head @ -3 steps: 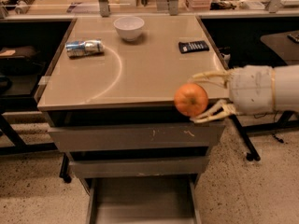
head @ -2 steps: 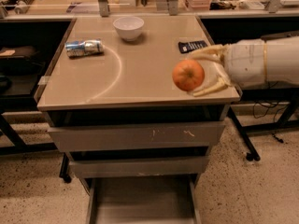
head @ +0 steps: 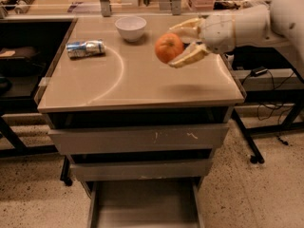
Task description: Pick orange from bottom drawer and place on counter
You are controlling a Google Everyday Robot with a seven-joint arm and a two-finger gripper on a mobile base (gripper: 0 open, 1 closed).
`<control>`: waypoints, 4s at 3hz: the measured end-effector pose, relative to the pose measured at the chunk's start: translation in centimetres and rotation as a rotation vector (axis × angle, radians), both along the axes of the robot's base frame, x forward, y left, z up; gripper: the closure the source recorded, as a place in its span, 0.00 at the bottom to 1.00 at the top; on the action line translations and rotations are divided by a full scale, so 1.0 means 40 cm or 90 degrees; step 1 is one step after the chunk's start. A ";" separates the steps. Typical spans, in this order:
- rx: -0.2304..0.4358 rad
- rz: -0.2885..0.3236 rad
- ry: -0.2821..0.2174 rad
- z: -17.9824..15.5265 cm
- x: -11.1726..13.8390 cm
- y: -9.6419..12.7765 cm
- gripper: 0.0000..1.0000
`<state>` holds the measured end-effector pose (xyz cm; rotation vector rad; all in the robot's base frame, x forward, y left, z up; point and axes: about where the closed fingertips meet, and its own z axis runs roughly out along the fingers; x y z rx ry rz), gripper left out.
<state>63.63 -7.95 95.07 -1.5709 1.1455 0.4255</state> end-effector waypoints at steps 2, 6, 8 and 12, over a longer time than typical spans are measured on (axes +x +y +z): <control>-0.047 -0.125 0.064 -0.026 0.135 0.090 1.00; -0.134 -0.225 0.151 -0.212 0.135 0.104 1.00; -0.124 -0.234 0.144 -0.207 0.147 0.106 0.57; -0.124 -0.234 0.144 -0.207 0.147 0.106 0.00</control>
Offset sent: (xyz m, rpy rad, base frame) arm 0.0682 0.0541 -0.0436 -0.1733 0.1833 -0.3586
